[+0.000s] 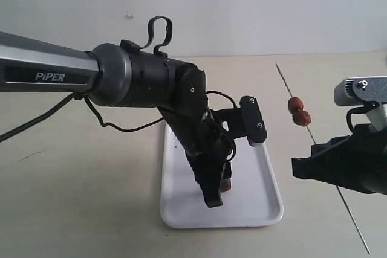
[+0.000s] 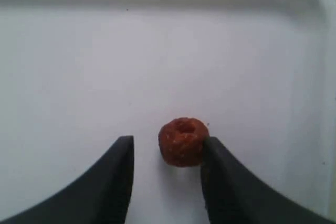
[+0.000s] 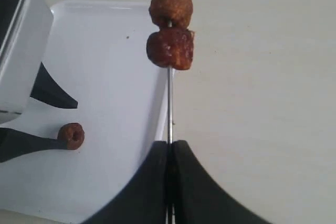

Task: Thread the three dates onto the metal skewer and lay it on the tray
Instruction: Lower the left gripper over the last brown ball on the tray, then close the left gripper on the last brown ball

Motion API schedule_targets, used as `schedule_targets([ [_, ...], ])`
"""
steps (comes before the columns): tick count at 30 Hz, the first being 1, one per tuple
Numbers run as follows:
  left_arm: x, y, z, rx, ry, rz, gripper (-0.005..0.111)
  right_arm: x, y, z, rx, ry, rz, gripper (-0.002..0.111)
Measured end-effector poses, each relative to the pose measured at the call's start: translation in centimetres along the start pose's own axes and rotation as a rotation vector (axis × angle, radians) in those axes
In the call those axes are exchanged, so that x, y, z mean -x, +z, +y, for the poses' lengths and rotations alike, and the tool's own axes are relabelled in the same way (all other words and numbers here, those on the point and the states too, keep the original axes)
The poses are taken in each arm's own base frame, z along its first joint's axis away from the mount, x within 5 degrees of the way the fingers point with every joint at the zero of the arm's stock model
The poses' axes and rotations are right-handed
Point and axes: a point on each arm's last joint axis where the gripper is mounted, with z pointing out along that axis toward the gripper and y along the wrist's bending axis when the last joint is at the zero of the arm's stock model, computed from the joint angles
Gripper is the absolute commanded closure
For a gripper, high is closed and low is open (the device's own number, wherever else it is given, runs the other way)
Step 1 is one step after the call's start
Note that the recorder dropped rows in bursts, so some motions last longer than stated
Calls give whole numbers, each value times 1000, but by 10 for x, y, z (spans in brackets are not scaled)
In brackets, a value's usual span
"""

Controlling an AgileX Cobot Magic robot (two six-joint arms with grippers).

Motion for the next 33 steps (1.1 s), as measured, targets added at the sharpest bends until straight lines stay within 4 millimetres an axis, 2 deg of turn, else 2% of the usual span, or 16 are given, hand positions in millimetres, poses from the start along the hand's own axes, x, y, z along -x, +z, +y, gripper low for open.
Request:
schedule_targets([
  [33,4,0,-4,-44,-56,-46,65,-1,0,-1,-11,-1,2,108],
])
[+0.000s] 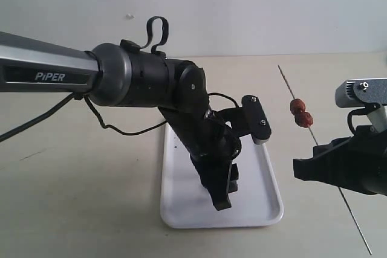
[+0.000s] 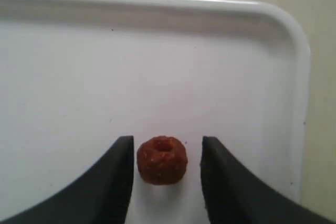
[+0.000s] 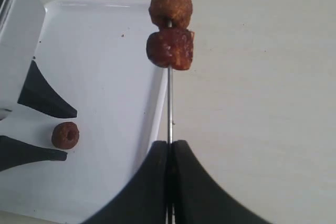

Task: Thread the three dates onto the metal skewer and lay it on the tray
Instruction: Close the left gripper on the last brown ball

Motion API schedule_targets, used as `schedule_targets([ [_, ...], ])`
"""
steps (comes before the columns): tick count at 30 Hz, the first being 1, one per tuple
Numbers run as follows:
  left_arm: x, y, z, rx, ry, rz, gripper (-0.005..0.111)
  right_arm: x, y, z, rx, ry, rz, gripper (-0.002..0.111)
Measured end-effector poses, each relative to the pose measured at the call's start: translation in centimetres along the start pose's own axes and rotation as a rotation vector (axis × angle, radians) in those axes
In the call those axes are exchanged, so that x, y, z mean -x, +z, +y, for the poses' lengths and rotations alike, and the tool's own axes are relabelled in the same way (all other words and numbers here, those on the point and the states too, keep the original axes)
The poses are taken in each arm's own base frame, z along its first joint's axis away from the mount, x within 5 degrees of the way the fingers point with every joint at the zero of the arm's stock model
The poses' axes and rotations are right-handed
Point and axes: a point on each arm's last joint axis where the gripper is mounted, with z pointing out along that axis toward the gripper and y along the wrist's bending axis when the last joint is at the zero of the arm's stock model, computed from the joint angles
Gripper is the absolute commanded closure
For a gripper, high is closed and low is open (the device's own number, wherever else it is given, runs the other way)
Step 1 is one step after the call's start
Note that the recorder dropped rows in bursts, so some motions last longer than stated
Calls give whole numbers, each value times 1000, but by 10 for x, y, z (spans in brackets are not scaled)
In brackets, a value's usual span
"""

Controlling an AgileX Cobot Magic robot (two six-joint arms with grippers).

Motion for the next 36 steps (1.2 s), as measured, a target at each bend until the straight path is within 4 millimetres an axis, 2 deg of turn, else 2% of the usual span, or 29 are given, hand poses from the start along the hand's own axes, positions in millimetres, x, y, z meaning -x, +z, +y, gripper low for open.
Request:
schedule_targets([
  [13,-4,11,0,-16,-13,20,65,0,0,1,6,0,1,108],
  [36,-4,11,2,13,-15,21,65,0,0,1,6,0,1,108],
])
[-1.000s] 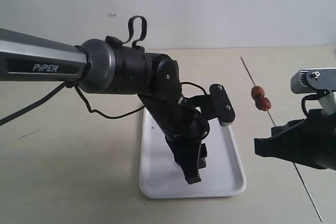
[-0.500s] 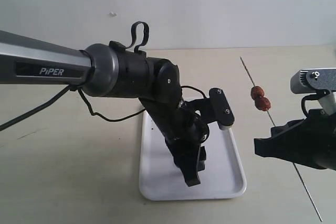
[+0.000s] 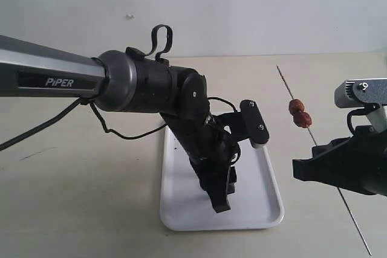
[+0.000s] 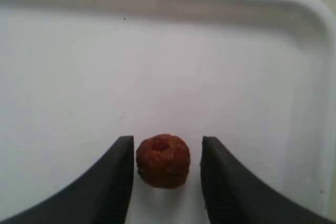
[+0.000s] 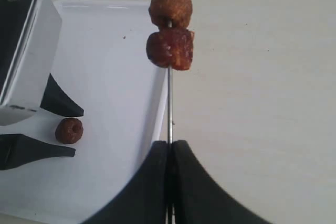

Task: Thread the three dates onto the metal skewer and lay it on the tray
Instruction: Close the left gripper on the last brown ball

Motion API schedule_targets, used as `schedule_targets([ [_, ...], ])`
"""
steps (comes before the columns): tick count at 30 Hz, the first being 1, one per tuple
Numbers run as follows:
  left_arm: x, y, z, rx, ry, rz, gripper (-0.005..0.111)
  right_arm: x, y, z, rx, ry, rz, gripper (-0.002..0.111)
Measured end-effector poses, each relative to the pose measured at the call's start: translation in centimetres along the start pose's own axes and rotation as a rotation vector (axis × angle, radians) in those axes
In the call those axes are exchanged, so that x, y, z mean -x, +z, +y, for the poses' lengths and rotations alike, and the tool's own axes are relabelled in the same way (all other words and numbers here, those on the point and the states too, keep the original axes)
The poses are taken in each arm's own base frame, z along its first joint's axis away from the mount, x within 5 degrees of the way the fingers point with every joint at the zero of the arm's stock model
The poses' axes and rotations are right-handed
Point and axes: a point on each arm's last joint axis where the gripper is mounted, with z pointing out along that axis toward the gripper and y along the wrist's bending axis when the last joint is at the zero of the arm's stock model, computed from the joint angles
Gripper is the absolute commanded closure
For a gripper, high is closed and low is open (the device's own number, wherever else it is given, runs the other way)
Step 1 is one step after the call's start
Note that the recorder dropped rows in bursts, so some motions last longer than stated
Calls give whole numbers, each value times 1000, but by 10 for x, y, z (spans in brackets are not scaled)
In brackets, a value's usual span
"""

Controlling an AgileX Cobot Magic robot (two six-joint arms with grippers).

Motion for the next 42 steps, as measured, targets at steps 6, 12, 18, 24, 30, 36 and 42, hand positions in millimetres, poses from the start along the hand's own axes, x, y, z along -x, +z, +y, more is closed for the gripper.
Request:
schedule_targets([
  [6,0,0,0,1,-4,1,65,0,0,0,0,-6,-1,108],
  [12,-2,2,-1,-2,-10,7,65,0,0,0,0,-7,-1,108],
  [18,-5,4,-2,3,-13,8,65,0,0,0,2,-7,-1,108],
  [24,-3,4,0,23,-22,-16,65,0,0,0,2,-11,-1,108],
  [30,-2,4,0,22,-49,-24,65,0,0,0,4,-15,-1,108],
  [36,-2,4,0,20,-80,-25,65,0,0,0,4,-21,-2,108],
  [42,-4,5,-2,12,-101,-17,65,0,0,1,8,-23,-2,108],
])
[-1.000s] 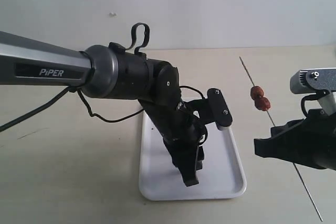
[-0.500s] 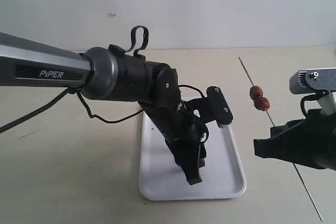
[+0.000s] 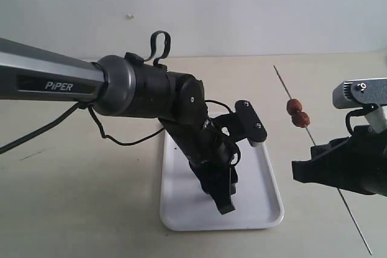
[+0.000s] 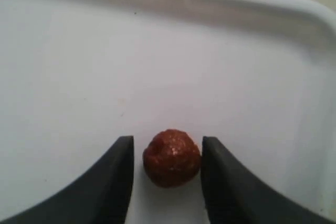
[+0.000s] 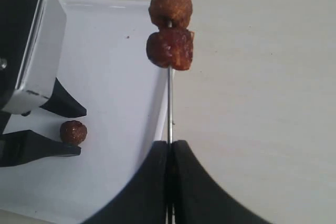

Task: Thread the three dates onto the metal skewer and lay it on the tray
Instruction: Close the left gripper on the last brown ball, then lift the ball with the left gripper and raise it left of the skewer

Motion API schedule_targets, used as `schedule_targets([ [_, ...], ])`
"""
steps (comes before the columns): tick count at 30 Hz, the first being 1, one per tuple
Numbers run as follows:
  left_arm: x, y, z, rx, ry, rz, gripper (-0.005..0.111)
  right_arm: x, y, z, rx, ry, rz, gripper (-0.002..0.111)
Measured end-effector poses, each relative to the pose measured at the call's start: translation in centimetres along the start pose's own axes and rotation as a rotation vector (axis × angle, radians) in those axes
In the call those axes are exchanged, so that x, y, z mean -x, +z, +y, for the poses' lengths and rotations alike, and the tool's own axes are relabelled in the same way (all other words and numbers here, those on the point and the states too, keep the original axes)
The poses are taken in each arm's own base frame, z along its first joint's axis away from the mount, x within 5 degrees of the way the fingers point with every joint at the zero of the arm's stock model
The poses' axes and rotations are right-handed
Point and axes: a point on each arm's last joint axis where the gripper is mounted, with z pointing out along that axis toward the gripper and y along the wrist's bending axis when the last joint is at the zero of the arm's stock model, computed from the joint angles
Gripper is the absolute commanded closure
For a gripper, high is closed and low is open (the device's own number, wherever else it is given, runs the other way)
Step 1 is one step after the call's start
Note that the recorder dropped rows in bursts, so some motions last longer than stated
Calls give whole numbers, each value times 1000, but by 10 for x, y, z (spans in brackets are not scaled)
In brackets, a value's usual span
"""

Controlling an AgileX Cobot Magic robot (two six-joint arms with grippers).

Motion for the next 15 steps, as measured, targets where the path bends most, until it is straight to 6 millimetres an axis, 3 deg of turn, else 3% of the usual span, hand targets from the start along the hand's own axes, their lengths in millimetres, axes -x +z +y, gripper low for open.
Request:
schedule_targets([
  [5,0,0,0,-1,-9,1,66,0,0,0,0,-4,-1,108],
  [10,0,0,0,-2,-9,2,85,0,0,0,0,-6,-1,108],
  [15,0,0,-1,-5,-13,2,79,0,0,0,0,-6,-1,108],
])
